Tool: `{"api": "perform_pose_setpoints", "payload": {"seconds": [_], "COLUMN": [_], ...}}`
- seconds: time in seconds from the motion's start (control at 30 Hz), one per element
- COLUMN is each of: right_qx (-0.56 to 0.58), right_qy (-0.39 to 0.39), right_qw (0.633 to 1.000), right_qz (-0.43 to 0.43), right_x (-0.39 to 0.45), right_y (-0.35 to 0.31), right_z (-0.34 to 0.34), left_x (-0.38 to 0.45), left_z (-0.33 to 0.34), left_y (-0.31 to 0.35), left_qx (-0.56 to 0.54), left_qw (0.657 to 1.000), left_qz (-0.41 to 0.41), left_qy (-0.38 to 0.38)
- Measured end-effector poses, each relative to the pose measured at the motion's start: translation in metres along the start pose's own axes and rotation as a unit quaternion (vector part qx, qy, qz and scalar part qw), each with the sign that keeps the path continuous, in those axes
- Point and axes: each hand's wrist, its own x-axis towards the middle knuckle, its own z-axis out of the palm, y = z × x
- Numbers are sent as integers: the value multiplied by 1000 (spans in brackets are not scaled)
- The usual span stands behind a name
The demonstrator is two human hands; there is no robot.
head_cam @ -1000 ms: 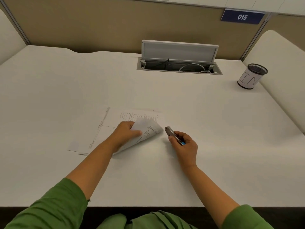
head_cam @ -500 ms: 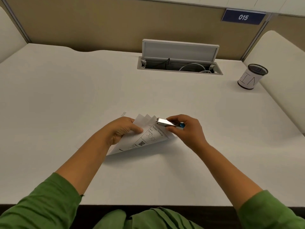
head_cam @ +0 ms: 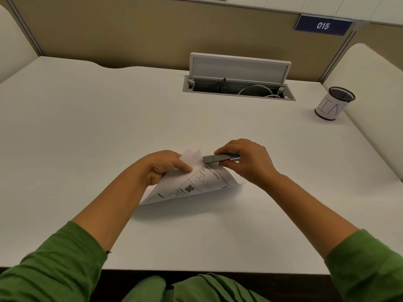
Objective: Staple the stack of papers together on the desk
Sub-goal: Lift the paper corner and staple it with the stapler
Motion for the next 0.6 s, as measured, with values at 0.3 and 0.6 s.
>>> {"api": "perform_pose_setpoints", "payload": {"seconds": [0.3,0.6], "right_qx": [-49,92], "right_qy": [-70,-104], "right_qw": [993,989], "right_qz": [-81,41], "right_x": [21,24], "right_y": [1,11], "right_z": [-13,-5], "left_x": [-1,-2], "left_z": [1,0], "left_y": [13,15], "left_qx": [62,67], "left_qw": [998,998], "left_qz": [-2,2], "left_qy": [-10,-11]}}
